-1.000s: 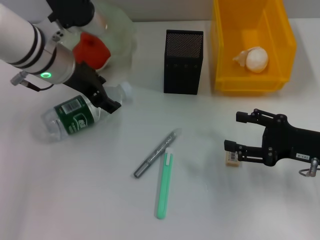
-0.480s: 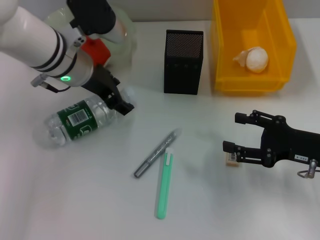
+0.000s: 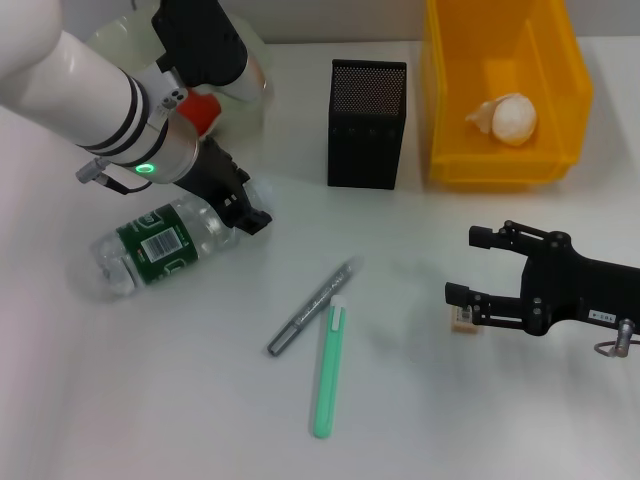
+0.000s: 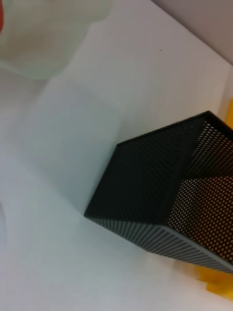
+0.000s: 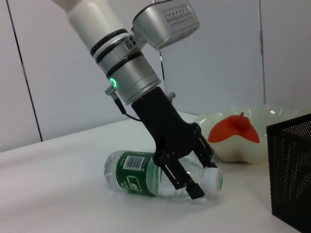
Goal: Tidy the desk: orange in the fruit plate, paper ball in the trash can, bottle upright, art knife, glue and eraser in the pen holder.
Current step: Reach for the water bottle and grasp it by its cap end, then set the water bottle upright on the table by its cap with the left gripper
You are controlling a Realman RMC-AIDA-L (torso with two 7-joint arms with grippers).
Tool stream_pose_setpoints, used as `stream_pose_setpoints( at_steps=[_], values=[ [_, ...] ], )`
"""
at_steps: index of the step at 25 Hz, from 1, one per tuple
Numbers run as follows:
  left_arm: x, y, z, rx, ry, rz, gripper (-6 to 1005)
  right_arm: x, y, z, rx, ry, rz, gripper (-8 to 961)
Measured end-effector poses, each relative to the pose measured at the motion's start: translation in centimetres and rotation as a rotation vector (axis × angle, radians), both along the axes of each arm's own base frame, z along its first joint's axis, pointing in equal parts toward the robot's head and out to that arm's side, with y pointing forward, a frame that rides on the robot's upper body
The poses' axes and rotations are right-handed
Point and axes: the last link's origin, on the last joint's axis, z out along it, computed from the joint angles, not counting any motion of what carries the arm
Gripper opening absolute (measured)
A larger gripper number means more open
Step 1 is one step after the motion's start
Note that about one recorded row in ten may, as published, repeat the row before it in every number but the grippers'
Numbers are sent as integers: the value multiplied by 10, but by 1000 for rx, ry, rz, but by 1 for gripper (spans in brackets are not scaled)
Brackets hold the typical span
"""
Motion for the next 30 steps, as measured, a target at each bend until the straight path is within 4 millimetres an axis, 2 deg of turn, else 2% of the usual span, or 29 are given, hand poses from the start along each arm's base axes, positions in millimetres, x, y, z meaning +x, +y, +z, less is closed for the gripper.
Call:
stream_pose_setpoints(
  at_steps=[1,6,10,18,25,27,30],
  values=[
    [0,0,0,0,0,0,745,0,0,0,0,0,0,827],
    [0,0,0,-1,1,-1,549,0,0,1,1,1,2,826],
    [5,-2,-2,-20,-26,-7,450,0,0,1,2,0,2,826],
    [17,-5,12,-26,-172,-25,448,0,0,1,2,3,6,826],
    [16,-8,32,-35,-322,-40,447,0,0,2,0,0,7,826],
    [16,-8,32,-35,-322,-40,447,0,0,2,0,0,8,826],
    [14,-10,45,-19,-395,-63,446,-1,0,2,-2,0,11,827]
  ],
)
